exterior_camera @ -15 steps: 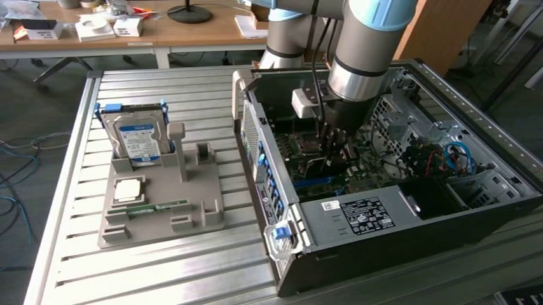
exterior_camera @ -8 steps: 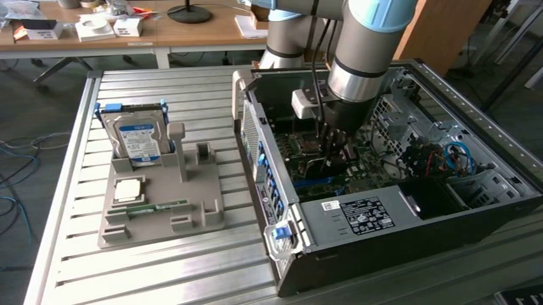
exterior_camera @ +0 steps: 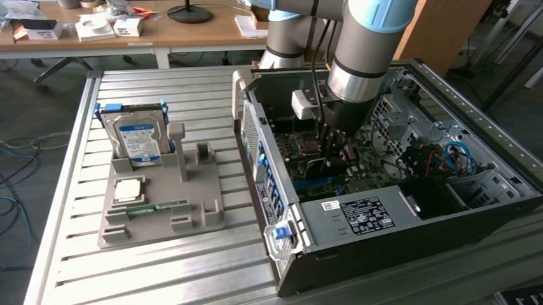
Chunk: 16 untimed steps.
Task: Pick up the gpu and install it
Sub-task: 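Insert the gpu into the slot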
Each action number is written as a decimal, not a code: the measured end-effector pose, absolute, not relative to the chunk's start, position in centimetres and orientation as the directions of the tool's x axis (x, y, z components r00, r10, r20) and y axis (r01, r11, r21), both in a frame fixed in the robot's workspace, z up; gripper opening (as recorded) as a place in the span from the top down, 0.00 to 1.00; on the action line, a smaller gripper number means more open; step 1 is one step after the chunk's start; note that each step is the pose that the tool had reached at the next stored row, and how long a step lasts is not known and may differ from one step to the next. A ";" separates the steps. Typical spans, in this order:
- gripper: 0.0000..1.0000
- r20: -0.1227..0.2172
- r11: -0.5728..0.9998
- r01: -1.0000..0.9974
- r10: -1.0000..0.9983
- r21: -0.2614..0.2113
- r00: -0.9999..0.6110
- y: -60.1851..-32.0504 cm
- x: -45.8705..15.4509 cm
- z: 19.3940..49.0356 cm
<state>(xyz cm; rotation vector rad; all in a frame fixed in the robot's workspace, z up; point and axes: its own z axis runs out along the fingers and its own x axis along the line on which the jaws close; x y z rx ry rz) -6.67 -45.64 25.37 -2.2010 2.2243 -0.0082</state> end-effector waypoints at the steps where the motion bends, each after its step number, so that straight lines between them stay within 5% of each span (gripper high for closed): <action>1: 0.74 -0.005 0.011 -1.000 -1.000 -0.012 -0.010 -45.6 -6.7 25.4; 13: 0.74 -0.005 0.015 -1.000 -1.000 -0.012 -0.015 -45.7 -6.6 25.3; 16: 0.67 -0.005 0.015 -1.000 -1.000 -0.012 -0.015 -45.7 -6.6 25.3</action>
